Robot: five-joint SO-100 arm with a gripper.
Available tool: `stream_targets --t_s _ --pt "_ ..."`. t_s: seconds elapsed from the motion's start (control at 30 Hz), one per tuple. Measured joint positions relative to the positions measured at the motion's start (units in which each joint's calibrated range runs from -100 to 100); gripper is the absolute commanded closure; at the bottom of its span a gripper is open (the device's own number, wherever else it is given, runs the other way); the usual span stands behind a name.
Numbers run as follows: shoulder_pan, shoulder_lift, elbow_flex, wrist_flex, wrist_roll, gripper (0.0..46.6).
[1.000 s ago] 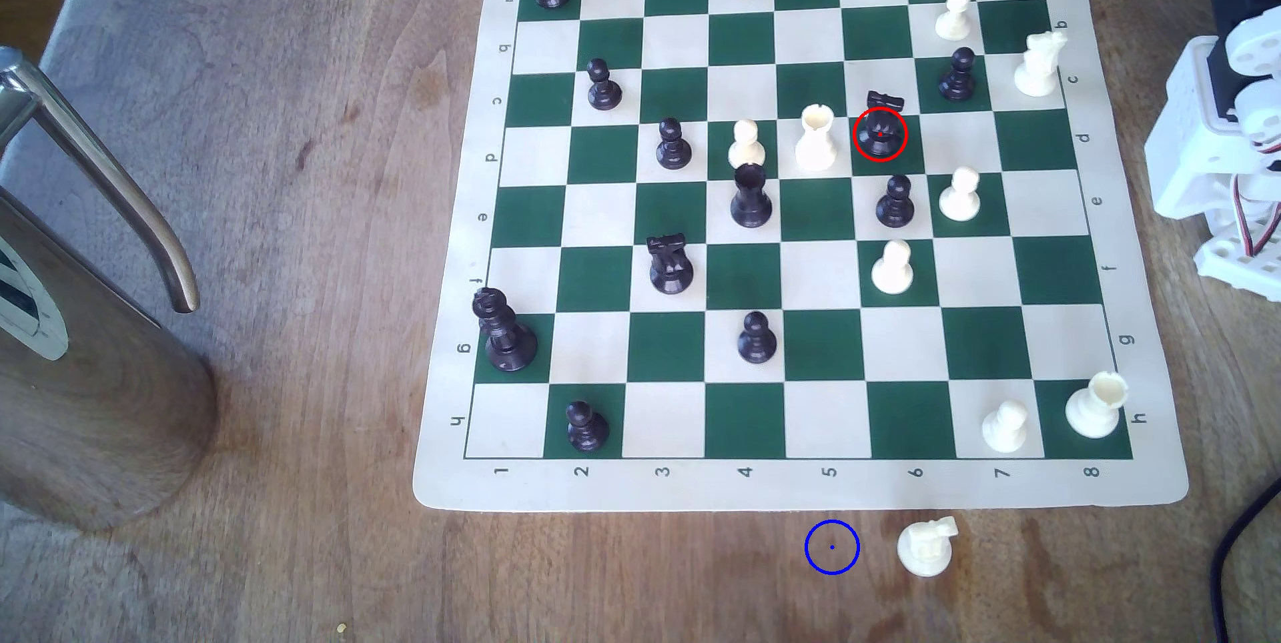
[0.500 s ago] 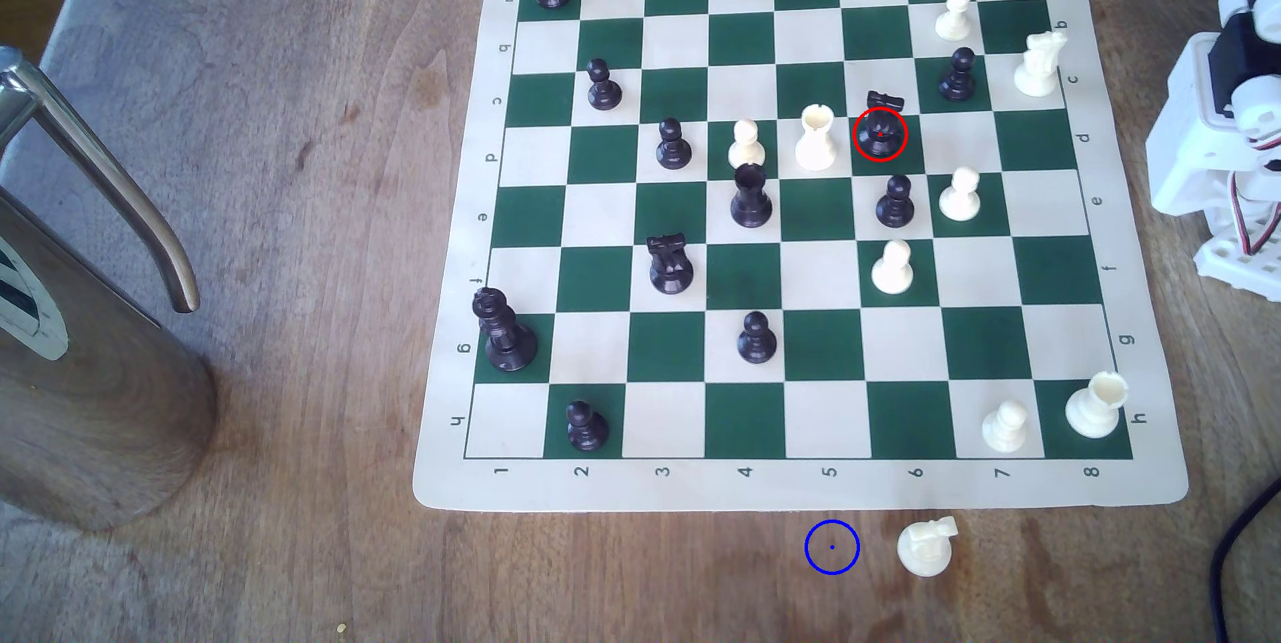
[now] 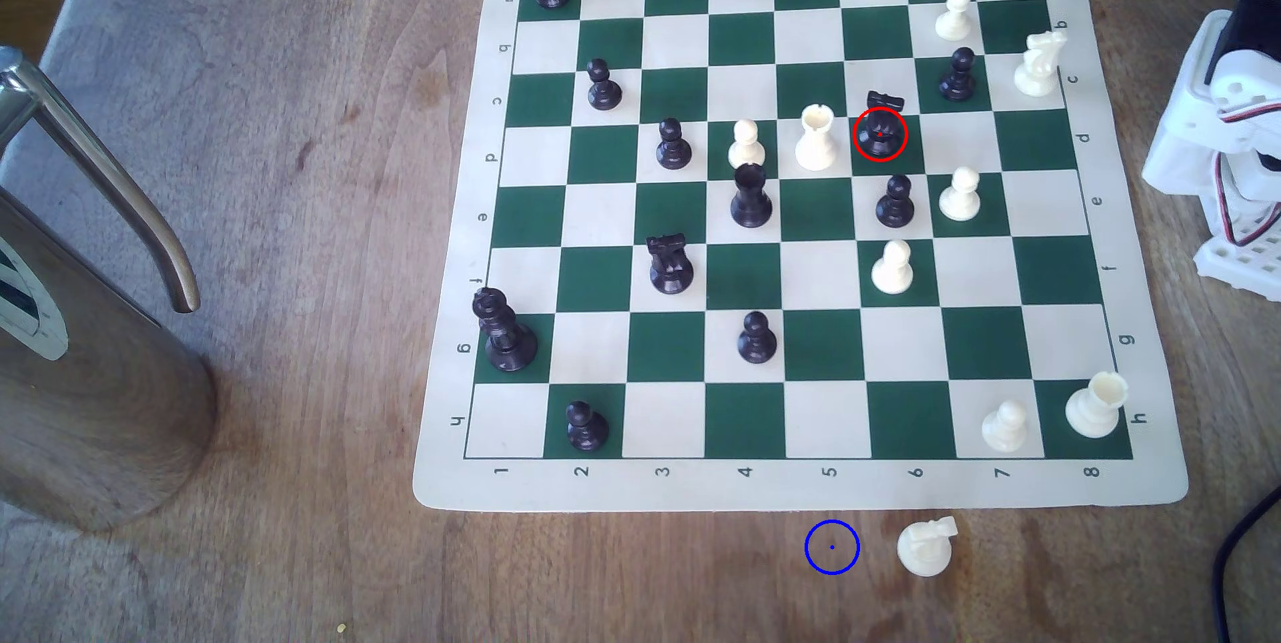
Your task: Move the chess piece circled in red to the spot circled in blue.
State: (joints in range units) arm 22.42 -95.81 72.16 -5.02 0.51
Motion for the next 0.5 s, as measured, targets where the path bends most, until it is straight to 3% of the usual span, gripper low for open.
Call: stream_targets --t_s 0.13,0.5 --pt "1.25 -0.08 -3.98 13.07 0.10 46.4" --pt "-2.06 8.55 -14.46 57.45 0.59 46.3"
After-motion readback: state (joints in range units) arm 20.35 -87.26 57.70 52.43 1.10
